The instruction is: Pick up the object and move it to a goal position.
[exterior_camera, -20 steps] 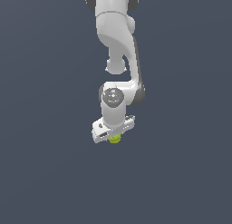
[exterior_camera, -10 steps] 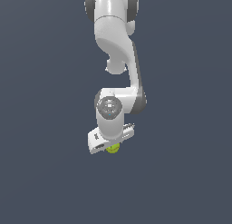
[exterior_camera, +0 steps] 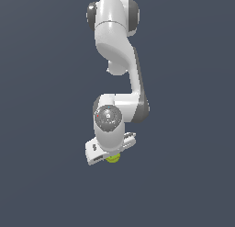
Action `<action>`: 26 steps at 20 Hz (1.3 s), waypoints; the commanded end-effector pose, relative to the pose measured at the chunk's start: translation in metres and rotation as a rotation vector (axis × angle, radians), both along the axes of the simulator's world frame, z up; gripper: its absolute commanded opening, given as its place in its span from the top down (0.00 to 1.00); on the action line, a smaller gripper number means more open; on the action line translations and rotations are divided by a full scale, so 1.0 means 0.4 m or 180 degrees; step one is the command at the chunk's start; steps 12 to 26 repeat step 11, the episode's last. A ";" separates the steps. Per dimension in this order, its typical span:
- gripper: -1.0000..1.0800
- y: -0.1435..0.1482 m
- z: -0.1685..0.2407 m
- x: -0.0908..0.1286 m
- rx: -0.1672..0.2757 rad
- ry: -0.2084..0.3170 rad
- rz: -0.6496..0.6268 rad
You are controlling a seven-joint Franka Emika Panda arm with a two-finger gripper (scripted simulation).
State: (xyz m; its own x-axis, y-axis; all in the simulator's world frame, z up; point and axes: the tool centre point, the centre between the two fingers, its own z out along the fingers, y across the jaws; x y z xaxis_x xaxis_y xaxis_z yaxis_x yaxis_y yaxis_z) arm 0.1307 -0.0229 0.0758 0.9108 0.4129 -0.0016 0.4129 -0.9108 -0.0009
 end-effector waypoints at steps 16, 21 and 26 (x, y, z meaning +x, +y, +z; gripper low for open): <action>1.00 -0.005 0.010 0.036 0.0000 -0.0006 0.0000; 1.00 -0.005 0.010 0.036 0.0000 -0.0006 0.0000; 1.00 -0.005 0.010 0.036 0.0000 -0.0006 0.0000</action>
